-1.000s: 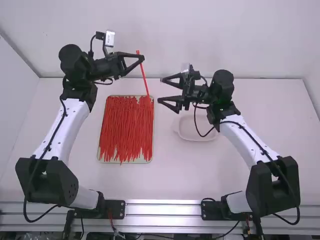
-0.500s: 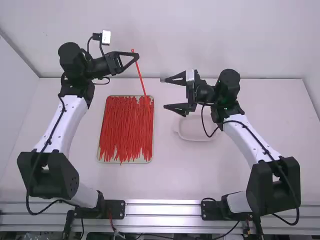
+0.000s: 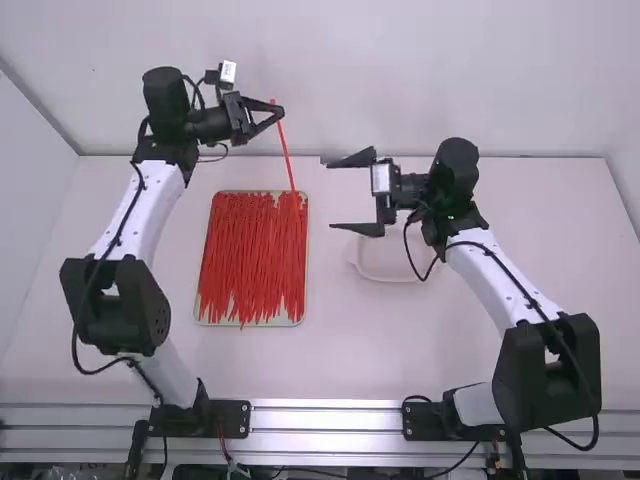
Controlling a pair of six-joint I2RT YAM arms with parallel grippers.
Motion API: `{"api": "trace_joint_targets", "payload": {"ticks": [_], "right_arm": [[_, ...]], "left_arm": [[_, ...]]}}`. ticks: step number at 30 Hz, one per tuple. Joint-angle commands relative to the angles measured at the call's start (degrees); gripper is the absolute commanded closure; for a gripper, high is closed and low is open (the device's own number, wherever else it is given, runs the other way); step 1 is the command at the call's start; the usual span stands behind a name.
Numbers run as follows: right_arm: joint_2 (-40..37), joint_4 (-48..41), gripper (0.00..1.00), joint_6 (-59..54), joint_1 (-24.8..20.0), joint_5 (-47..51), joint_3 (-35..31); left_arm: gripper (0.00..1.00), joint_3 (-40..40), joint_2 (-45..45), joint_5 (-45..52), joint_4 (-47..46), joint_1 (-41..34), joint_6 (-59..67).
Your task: Fasten the cable tie
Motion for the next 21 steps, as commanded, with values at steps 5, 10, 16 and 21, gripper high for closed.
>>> {"api": "trace_joint_targets", "payload": {"ticks": [5, 10, 16, 21], "right_arm": [[0.24, 0.13, 0.02, -28.13, 0.0, -0.79, -3.96], [0.24, 0.2, 0.02, -49.2, 0.04, -0.79, -8.63], [0.24, 3.28, 0.02, -59.06, 0.22, -3.26, -13.46], [0.24, 7.32, 0.02, -59.12, 0.22, -6.62, -14.93]], "left_arm": [[0.98, 1.42, 1.09, 6.75, -0.94, -1.22, -3.72], [0.98, 1.05, 1.09, 8.31, -1.57, -2.62, -7.91], [0.98, 0.92, 1.09, 7.96, -4.55, -5.07, -12.04], [0.98, 0.17, 1.09, 4.7, -9.07, -6.67, -11.65]]}}
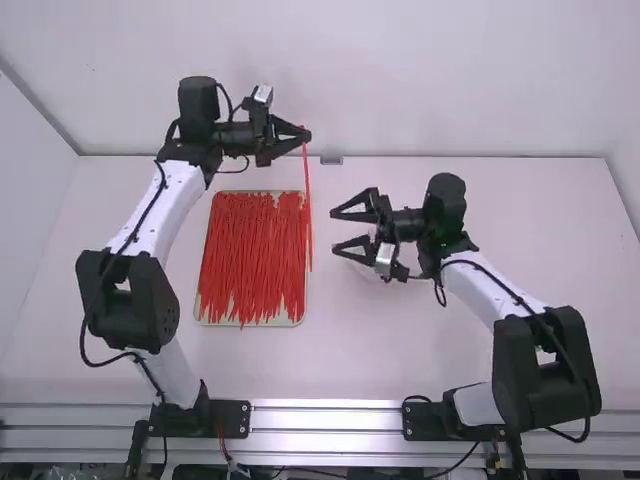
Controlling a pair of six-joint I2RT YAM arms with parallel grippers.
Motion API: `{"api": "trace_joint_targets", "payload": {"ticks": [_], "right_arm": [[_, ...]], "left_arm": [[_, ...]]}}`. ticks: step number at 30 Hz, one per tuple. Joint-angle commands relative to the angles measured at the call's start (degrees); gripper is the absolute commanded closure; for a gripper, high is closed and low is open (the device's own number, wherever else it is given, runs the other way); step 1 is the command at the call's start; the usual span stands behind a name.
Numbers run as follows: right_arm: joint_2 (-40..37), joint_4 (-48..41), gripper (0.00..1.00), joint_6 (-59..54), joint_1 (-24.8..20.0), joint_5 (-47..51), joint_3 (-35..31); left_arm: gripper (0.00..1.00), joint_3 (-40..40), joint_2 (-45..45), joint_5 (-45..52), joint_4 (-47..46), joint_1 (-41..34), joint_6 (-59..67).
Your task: Fasten the cable tie
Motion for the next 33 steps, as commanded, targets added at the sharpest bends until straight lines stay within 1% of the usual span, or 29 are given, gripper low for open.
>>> {"api": "trace_joint_targets", "payload": {"ticks": [1, 6, 10, 15, 18, 21, 27, 31, 33], "right_arm": [[0.24, 2.21, 0.02, -2.27, 0.17, -3.06, -1.11], [0.24, 5.62, 0.02, -2.25, 0.24, -4.52, -1.64], [0.24, 7.87, 0.02, -2.1, 1.27, -4.52, -1.62], [0.24, 11.47, 0.02, -1.84, 3.58, -3.82, -1.62], [0.24, 15.26, 0.01, 3.02, 4.72, -3.96, -1.64], [0.24, 17.53, 0.01, 5.42, 4.57, -4.09, -1.64], [0.24, 17.55, 0.02, 4.61, 5.55, -3.93, -1.64], [0.24, 17.59, 0.01, 5.11, 5.44, -3.63, -1.64], [0.24, 17.53, 0.08, 5.05, 5.42, -3.67, -1.64]], "left_arm": [[0.98, -0.61, -0.24, -1.27, -0.9, -1.01, -1.05], [0.98, -2.62, -0.24, -2.14, -1.22, -1.25, -4.07], [0.98, -4.13, -0.24, -2.95, -1.11, -1.27, -5.27], [0.98, -6.1, -0.24, -2.69, 2.84, -1.81, -7.02], [0.98, -6.47, -0.24, -2.69, 5.09, -2.34, -7.82], [0.98, -6.47, -0.26, -2.73, 6.54, -2.34, -8.33], [0.98, -6.47, -0.26, -2.69, 6.56, -2.34, -8.7], [0.98, -6.47, -0.26, -2.69, 6.56, -2.36, -8.22], [0.98, -6.47, -0.26, -2.69, 6.56, -2.34, -8.04]]}}
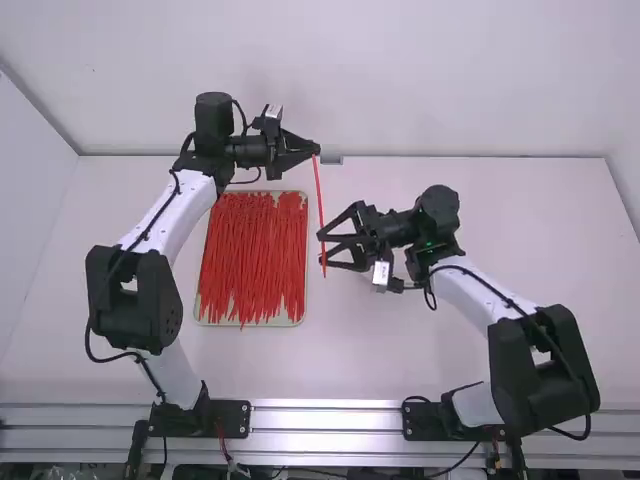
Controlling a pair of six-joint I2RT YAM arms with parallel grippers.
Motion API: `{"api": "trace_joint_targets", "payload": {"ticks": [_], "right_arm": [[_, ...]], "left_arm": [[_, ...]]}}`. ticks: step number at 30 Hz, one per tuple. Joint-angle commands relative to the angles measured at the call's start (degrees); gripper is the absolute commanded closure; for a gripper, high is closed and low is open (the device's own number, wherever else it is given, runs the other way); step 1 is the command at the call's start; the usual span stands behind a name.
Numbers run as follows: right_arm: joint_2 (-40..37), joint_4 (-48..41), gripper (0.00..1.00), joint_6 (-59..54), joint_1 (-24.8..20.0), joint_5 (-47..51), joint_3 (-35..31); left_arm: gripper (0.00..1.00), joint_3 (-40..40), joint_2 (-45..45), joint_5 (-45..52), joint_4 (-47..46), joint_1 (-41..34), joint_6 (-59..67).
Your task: Fasten the cable tie
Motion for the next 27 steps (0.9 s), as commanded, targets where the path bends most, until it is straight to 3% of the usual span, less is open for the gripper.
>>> {"api": "trace_joint_targets", "payload": {"ticks": [1, 4, 8, 11, 12, 13, 14, 27], "right_arm": [[0.24, 0.22, 0.14, 1.09, 0.17, -0.11, -0.42], [0.24, 0.79, 0.31, 1.44, 0.17, -0.15, -0.42], [0.24, 0.2, 0.41, 1.49, 0.17, -0.17, -0.42], [0.24, -0.04, 0.57, 1.46, 0.17, -0.15, -0.44], [0.24, 0.0, 0.69, 1.46, 0.17, -0.15, -0.44], [0.24, 0.0, 0.7, 1.49, 0.17, -0.15, -0.42], [0.24, -0.22, 0.76, 1.44, 0.17, -0.17, -0.44], [0.24, 0.02, 0.78, 1.42, 1.27, 3.45, -0.44]], "left_arm": [[0.98, -0.17, -0.26, 0.63, 0.17, -0.42, 0.26], [0.98, -0.17, -0.26, 0.57, 0.22, -0.42, 0.44], [0.98, -0.17, -0.26, 0.44, 0.2, -0.42, 0.66], [0.98, -0.17, -0.26, 0.48, 0.2, -0.42, 0.63], [0.98, -0.17, -0.26, 0.44, 0.2, -0.42, 0.68], [0.98, -0.17, -0.26, 0.44, 0.2, -0.42, 0.66], [0.98, -0.17, -0.26, 0.48, 0.17, -0.42, 0.66], [0.98, -0.17, -0.26, 1.57, 0.17, -0.85, 1.73]]}}
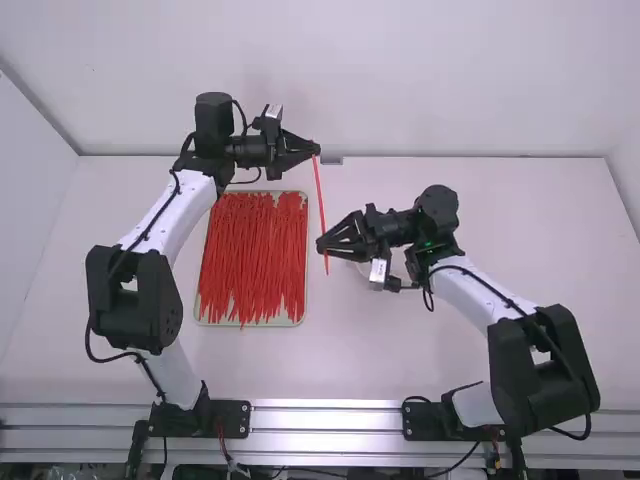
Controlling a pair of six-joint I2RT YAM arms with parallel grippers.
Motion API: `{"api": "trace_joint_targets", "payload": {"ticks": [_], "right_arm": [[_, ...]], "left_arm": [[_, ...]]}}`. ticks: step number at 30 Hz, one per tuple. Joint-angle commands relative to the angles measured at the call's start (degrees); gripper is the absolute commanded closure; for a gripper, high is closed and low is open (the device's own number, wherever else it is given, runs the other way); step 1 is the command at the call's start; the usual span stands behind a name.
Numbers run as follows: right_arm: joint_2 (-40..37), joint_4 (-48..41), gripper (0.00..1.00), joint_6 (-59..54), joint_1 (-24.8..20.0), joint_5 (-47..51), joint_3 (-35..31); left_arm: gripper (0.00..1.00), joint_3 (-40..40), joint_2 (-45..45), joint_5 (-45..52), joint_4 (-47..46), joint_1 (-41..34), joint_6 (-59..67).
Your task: Fasten the cable tie
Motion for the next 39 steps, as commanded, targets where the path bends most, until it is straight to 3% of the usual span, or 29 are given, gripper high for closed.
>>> {"api": "trace_joint_targets", "payload": {"ticks": [1, 4, 7, 15, 23, 30, 39], "right_arm": [[0.24, 0.33, 0.79, 0.35, 0.76, 1.31, -0.44], [0.24, 0.24, 0.84, 0.39, 0.79, 1.6, -0.44], [0.24, 0.79, 1.0, 3.17, 0.74, 1.6, -0.42], [0.24, 2.95, 1.0, 12.81, 0.79, 1.7, -0.42], [0.24, 19.43, 1.0, 40.04, 0.74, 3.5, -0.33], [0.24, 20.39, 1.0, 57.0, 0.7, 8.44, -0.33], [0.24, 18.1, 1.0, 58.18, 2.27, 11.43, -0.33]], "left_arm": [[0.98, -0.17, -0.26, 1.51, 0.2, -0.85, 1.57], [0.98, -0.17, -0.26, 1.46, -0.13, -0.72, 1.75], [0.98, -0.17, -0.26, 1.68, 0.2, -0.63, 1.75], [0.98, -0.17, -0.26, 1.62, -0.28, -0.9, 4.07], [0.98, -0.17, -0.26, 1.68, -0.24, -0.52, 5.64], [0.98, -0.17, -0.26, 1.68, -0.24, -0.52, 6.05], [0.98, -0.17, -0.26, 2.08, -0.22, -0.52, 6.91]]}}
